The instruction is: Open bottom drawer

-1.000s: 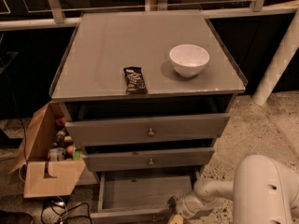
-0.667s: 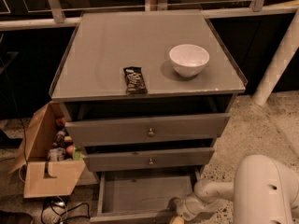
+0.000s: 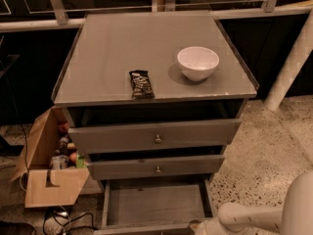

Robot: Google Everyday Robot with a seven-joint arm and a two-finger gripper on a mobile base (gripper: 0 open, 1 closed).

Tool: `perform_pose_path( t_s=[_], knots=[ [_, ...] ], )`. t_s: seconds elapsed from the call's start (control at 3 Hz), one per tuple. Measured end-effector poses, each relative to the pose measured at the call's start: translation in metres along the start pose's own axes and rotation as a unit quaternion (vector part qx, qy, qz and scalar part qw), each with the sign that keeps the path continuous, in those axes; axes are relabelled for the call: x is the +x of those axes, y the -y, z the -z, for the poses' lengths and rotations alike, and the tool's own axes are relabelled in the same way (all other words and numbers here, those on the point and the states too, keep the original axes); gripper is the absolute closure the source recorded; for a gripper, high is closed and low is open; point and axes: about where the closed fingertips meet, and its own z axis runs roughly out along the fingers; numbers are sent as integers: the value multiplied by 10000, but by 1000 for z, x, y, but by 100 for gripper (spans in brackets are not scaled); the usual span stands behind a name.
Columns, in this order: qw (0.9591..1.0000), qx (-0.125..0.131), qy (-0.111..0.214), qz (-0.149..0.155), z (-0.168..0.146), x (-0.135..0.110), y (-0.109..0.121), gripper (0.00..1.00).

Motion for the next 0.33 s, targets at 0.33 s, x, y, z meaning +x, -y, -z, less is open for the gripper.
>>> perform_pose_path(
  t_s=[0.33],
  knots=[
    [10000,8,4,3,0,-1,2,0]
  ],
)
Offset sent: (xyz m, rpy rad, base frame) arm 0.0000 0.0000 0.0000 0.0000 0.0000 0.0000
